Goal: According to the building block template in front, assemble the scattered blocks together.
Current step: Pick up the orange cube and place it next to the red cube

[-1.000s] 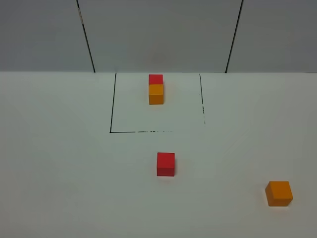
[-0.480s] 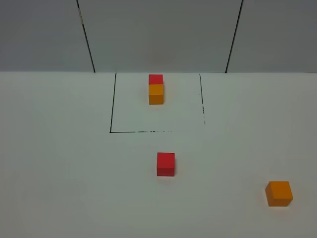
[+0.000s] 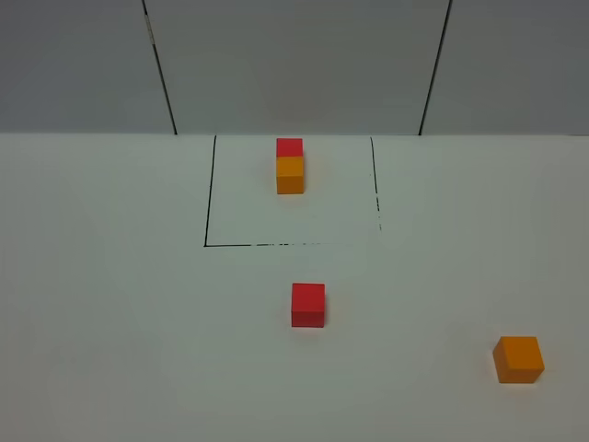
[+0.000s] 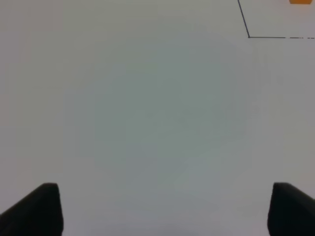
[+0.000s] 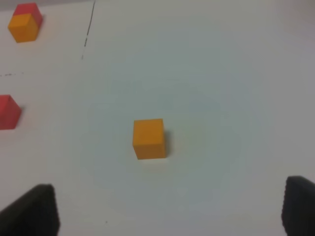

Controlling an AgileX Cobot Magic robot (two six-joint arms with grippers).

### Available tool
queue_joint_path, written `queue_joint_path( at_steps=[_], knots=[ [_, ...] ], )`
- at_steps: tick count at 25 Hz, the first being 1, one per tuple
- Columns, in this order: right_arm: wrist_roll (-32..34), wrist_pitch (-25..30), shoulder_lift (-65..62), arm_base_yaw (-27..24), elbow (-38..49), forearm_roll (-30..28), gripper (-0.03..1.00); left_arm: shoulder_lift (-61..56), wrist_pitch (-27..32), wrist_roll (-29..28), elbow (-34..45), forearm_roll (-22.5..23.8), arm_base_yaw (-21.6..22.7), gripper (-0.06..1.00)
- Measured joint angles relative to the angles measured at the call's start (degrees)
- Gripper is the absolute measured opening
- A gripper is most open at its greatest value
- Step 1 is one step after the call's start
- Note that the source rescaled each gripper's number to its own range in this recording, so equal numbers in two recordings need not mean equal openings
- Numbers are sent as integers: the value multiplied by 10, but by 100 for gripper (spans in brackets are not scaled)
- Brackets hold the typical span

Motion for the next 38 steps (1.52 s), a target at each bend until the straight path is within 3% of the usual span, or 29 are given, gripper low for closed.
queue_joint_path(
  at_steps=[8, 38],
  knots=[
    [0, 0, 0, 0, 0, 0, 81, -33, 1, 0, 0, 1, 0, 66],
    [0, 0, 0, 0, 0, 0, 81, -33, 1, 0, 0, 1, 0, 65]
  ],
)
